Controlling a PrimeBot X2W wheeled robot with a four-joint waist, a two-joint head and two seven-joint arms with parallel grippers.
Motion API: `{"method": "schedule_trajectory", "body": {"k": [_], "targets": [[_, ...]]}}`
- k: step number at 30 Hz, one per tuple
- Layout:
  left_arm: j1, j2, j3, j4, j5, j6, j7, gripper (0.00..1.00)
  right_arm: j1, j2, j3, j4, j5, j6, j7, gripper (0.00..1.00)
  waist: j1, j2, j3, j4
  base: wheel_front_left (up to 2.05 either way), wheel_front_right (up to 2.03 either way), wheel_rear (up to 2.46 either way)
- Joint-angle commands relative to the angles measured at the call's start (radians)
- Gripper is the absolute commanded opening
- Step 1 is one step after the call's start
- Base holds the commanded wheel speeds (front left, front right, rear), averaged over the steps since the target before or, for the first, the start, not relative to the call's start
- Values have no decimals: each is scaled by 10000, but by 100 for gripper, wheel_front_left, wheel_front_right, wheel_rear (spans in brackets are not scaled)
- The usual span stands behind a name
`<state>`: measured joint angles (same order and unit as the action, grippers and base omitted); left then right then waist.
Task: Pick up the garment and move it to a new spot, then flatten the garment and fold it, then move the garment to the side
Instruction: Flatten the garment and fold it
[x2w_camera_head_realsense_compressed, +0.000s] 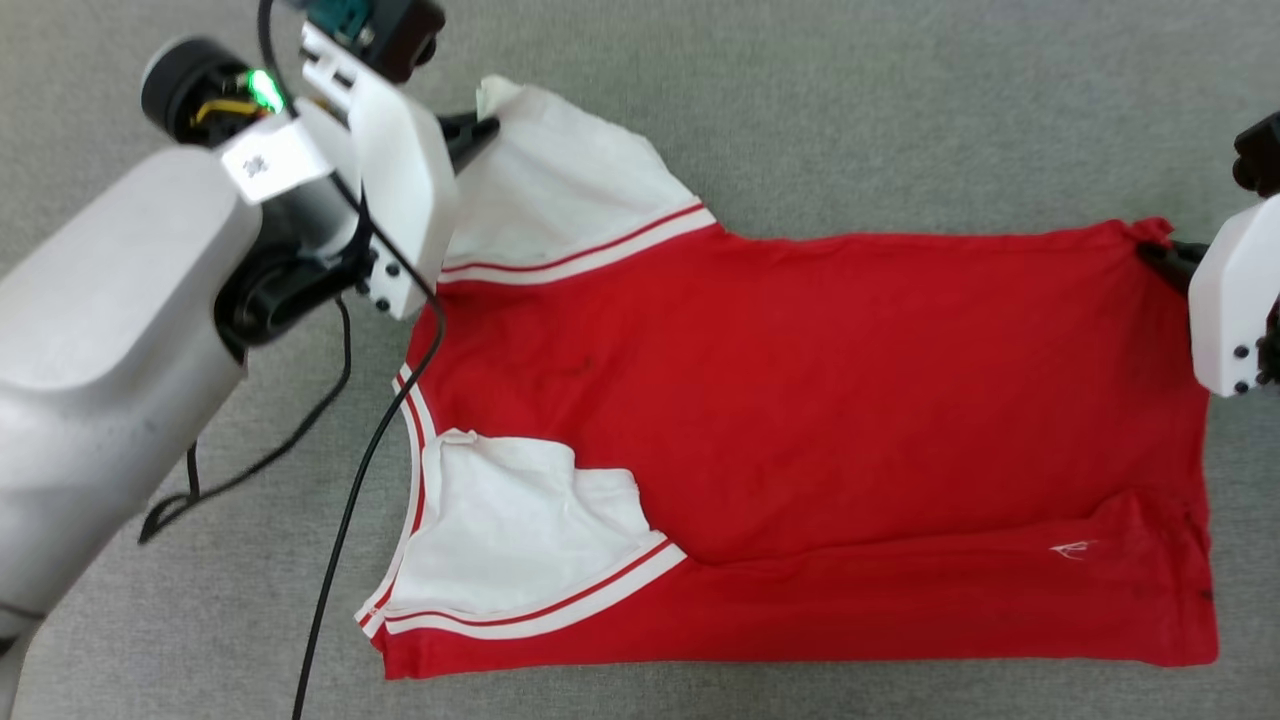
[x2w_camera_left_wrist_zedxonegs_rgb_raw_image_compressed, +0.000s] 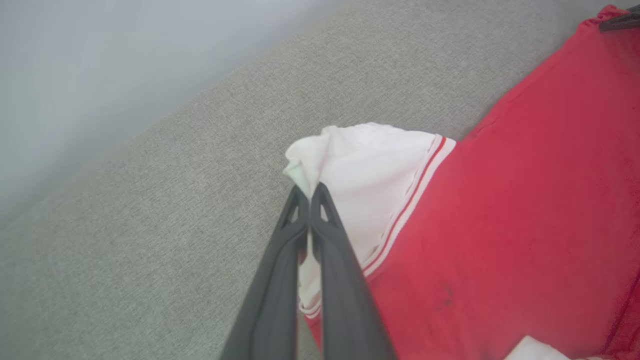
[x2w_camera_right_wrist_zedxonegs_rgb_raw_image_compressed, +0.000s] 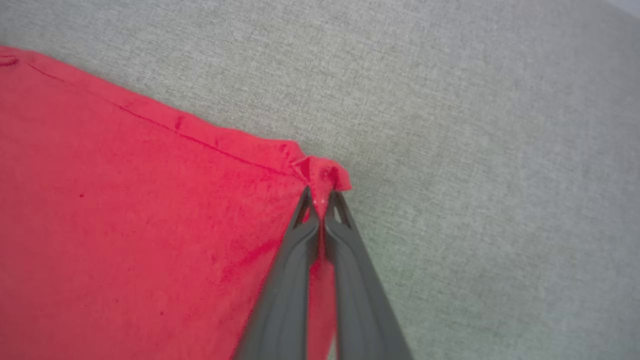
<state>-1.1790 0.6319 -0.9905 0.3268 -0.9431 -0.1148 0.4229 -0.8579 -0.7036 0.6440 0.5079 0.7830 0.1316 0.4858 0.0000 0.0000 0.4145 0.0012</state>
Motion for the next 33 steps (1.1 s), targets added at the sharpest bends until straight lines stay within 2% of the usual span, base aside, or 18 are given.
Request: {"method": "schedule_trajectory", "body": {"k": [1, 8, 13, 29, 33], "targets": [[303, 125, 84, -86, -105, 68, -145, 0, 247, -51, 126, 20, 24, -17, -234, 0, 0, 0, -347, -75, 0, 0, 0], [1629, 806, 45, -1040, -256, 606, -650, 0, 1010, -162, 411, -165, 332, -17, -1546, 0, 0, 0, -1170, -144, 0, 0, 0], [2692, 1205, -34, -1822, -489, 1087, -929, 0, 1783, -470, 351, -518, 462, -17, -2185, 0, 0, 0, -1673, -86, 0, 0, 0], [5740, 2256, -447, -3457, -1150, 2419, -1713, 0, 4744, -937, -473, -1895, 373, -17, -2674, 0, 0, 0, -2677, -57, 0, 0, 0], [6347, 2377, -567, -3474, -1294, 2597, -1913, 0, 5547, -933, -864, -2254, 288, -17, -2700, 0, 0, 0, -2782, -35, 0, 0, 0]]}}
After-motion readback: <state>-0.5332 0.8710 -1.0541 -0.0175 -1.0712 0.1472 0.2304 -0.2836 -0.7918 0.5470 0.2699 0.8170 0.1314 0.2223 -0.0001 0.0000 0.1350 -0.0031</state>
